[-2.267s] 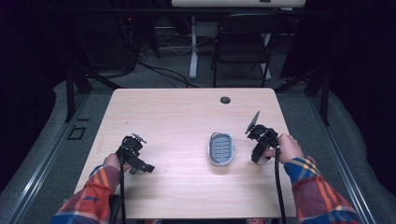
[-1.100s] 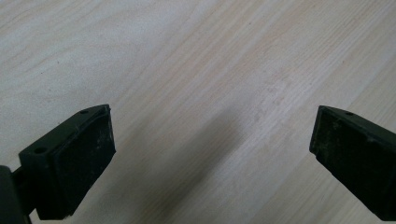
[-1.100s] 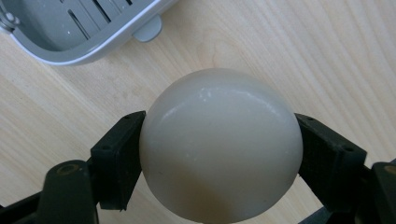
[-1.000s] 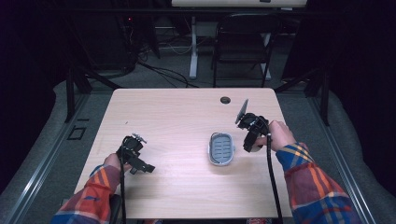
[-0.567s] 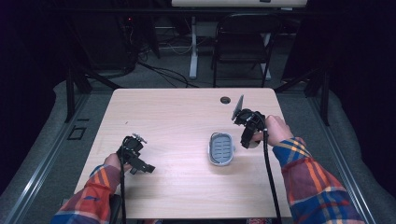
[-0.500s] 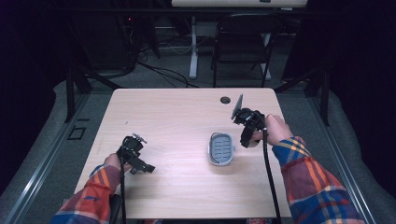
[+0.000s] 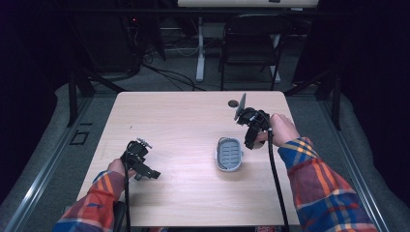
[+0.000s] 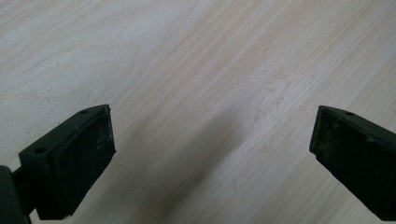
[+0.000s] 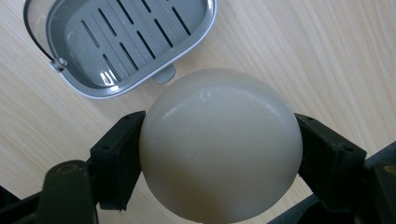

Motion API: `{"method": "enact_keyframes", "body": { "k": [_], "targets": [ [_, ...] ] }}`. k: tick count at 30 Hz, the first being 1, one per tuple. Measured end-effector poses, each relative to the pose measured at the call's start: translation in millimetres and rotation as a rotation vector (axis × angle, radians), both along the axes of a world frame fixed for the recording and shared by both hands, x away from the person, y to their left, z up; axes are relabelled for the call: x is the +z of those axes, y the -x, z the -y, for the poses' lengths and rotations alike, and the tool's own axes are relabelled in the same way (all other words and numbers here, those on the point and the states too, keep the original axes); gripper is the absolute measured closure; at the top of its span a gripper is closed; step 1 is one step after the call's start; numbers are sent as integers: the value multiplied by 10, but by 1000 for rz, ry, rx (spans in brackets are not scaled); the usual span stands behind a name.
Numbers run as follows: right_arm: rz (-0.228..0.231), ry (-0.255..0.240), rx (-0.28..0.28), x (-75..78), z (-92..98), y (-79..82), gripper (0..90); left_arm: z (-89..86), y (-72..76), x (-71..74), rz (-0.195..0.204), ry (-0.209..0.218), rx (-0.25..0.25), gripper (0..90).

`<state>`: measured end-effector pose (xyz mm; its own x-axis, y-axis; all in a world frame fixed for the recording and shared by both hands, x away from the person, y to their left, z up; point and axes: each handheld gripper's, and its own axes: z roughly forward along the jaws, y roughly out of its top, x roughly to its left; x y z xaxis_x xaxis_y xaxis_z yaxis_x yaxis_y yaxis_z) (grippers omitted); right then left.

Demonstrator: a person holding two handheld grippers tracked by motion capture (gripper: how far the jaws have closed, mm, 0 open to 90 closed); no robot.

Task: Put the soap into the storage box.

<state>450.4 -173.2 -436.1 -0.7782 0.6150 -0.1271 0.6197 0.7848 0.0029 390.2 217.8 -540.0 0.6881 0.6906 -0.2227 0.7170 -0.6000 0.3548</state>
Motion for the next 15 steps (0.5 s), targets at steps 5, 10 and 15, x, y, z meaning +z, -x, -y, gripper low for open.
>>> {"method": "enact_keyframes", "body": {
  "k": [5, 10, 15],
  "targets": [
    [3, 1, 16, 28, -77, 0, 226, 0, 0, 0, -1, 1, -1, 0],
    [6, 5, 39, 48, -168, 5, 226, 0, 1, 0, -1, 1, -1, 0],
    [5, 0, 49, 44, -234, 4, 226, -2, -1, 2, -2, -2, -2, 0]
  ]
}}
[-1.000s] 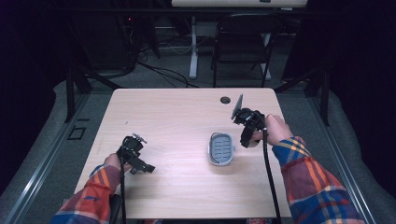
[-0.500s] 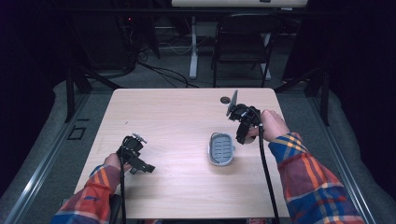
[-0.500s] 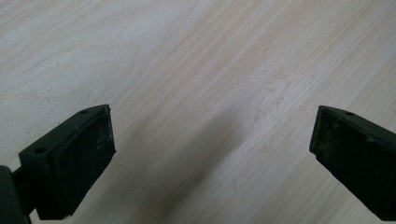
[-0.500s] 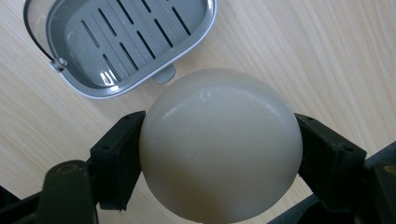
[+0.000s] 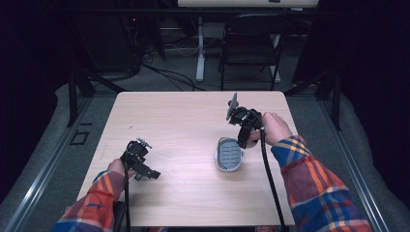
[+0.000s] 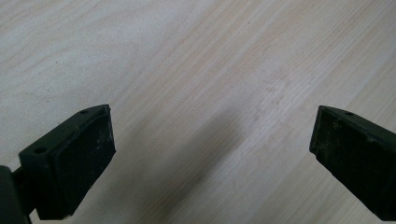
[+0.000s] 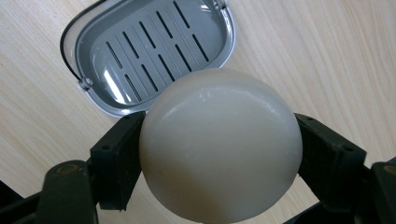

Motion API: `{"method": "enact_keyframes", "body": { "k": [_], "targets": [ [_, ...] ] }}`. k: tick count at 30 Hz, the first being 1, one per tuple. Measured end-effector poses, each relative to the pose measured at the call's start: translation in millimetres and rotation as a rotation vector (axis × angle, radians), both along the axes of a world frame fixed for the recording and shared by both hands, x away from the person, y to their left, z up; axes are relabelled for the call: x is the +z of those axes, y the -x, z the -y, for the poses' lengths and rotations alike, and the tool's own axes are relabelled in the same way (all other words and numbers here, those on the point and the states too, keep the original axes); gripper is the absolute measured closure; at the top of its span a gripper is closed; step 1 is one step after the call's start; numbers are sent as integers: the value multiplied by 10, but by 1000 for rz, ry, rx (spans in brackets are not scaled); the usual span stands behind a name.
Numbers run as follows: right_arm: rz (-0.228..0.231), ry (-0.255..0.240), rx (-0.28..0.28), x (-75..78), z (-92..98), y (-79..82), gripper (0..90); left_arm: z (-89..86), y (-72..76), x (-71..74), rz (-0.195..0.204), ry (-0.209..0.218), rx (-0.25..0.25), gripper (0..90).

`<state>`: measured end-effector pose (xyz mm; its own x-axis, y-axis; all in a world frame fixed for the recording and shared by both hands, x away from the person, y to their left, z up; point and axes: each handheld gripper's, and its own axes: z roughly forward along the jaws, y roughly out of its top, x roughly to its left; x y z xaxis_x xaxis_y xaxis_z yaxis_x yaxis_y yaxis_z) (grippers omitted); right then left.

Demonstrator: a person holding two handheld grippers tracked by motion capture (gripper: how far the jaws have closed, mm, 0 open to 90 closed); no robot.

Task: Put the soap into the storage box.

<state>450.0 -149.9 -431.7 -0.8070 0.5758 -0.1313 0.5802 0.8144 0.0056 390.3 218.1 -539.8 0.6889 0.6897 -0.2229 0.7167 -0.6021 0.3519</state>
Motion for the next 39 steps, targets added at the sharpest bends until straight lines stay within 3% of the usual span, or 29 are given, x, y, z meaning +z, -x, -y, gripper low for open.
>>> {"method": "enact_keyframes", "body": {
  "k": [27, 39],
  "targets": [
    [-23, -7, 52, -65, -276, 13, 226, 1, 1, -1, -1, 0, -1, 0],
    [-40, -17, 70, -173, -398, 9, 226, 1, 1, -1, -2, 0, -3, 0]
  ]
}}
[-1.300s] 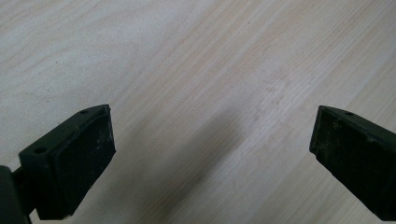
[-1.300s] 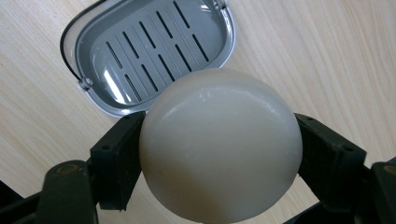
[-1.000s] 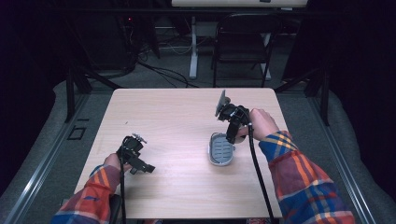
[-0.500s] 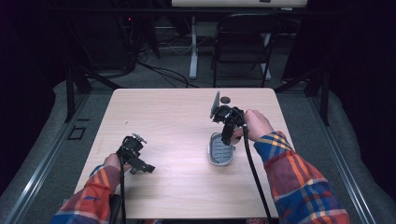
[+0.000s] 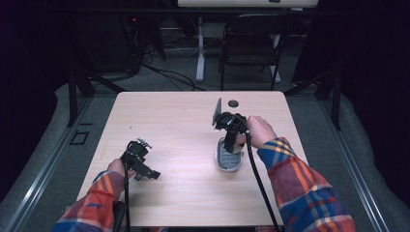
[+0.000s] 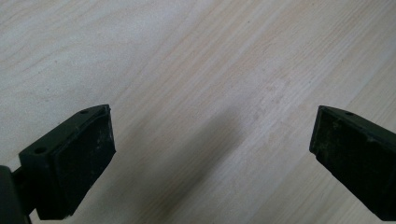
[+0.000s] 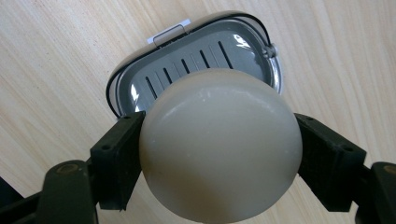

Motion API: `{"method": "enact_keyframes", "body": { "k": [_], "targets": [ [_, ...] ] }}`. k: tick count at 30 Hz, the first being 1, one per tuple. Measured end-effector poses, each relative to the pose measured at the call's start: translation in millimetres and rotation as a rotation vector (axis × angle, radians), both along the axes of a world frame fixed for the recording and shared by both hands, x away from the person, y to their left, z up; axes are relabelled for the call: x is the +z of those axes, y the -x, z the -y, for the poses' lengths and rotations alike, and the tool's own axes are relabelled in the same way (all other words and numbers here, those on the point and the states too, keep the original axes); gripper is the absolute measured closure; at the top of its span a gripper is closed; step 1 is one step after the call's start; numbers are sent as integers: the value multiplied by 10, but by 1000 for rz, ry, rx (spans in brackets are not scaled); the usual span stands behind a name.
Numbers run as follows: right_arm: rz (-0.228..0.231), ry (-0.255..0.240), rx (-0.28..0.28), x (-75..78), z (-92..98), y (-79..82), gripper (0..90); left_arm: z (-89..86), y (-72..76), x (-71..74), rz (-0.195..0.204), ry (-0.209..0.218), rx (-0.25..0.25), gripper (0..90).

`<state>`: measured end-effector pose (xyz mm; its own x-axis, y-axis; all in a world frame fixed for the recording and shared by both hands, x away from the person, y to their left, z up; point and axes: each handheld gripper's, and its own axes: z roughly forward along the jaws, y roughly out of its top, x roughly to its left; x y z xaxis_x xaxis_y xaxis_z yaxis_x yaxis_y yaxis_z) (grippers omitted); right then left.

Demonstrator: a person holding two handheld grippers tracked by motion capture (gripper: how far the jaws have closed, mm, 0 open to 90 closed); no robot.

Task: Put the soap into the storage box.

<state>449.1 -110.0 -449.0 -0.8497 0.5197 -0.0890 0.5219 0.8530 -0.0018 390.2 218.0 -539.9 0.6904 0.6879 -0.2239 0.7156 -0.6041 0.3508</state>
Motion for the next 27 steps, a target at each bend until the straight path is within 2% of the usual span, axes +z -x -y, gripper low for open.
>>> {"method": "enact_keyframes", "body": {
  "k": [12, 19, 27],
  "targets": [
    [-29, 2, 1, -146, -59, -33, 226, -1, -2, -1, -2, -2, -2, 0],
    [-38, 31, 14, -233, -94, -31, 226, -1, -1, -2, -2, -1, -3, 0],
    [-50, 25, 23, -305, -126, -29, 226, 2, -1, -2, -2, -5, -3, 0]
  ]
}}
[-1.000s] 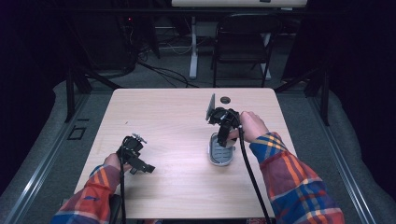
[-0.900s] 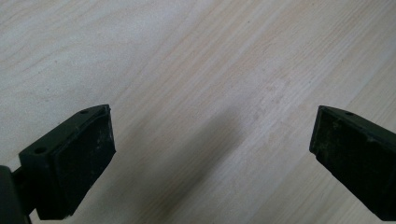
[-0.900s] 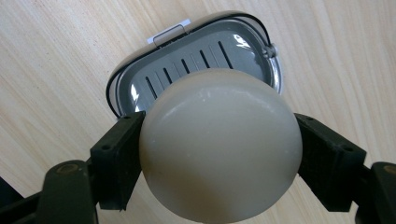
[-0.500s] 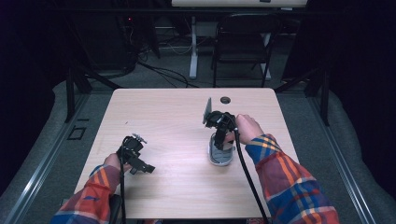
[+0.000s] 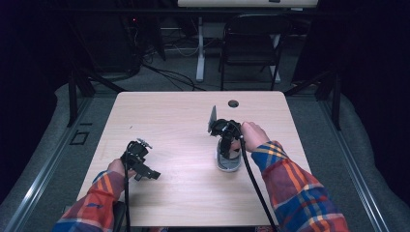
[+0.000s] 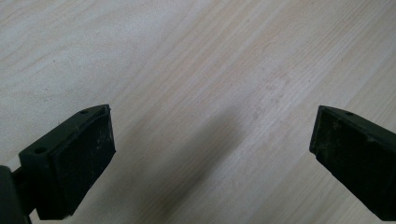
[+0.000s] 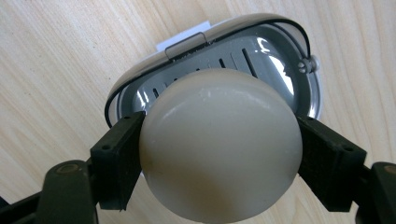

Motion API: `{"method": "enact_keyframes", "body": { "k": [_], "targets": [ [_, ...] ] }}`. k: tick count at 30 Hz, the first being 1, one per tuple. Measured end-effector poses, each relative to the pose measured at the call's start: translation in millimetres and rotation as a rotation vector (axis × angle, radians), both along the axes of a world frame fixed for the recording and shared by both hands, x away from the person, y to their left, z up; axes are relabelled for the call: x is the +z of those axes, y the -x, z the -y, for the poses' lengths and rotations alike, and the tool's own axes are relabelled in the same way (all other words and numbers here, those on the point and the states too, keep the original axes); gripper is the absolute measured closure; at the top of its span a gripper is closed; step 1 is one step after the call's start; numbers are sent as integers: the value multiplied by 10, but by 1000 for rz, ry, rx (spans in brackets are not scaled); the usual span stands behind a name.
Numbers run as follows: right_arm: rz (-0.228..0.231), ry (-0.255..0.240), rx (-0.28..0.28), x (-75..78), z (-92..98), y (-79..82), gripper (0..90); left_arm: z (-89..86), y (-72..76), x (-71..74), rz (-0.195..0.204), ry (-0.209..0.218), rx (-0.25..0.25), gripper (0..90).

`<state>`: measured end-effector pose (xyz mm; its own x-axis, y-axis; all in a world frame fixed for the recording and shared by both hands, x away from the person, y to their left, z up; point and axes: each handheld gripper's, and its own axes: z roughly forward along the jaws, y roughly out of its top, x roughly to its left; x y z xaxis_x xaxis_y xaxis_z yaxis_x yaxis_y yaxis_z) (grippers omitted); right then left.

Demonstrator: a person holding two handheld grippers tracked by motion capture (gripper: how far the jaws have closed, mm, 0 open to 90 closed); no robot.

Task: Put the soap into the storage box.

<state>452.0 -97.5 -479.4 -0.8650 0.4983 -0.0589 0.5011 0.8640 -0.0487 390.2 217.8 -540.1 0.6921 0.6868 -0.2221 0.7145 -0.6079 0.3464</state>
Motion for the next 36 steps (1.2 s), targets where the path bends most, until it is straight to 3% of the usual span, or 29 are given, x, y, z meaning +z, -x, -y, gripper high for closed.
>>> {"method": "enact_keyframes", "body": {
  "k": [36],
  "targets": [
    [-14, 36, 41, -217, -81, 4, 224, -5, 2, -9, -5, -2, 2, 0]
  ]
}}
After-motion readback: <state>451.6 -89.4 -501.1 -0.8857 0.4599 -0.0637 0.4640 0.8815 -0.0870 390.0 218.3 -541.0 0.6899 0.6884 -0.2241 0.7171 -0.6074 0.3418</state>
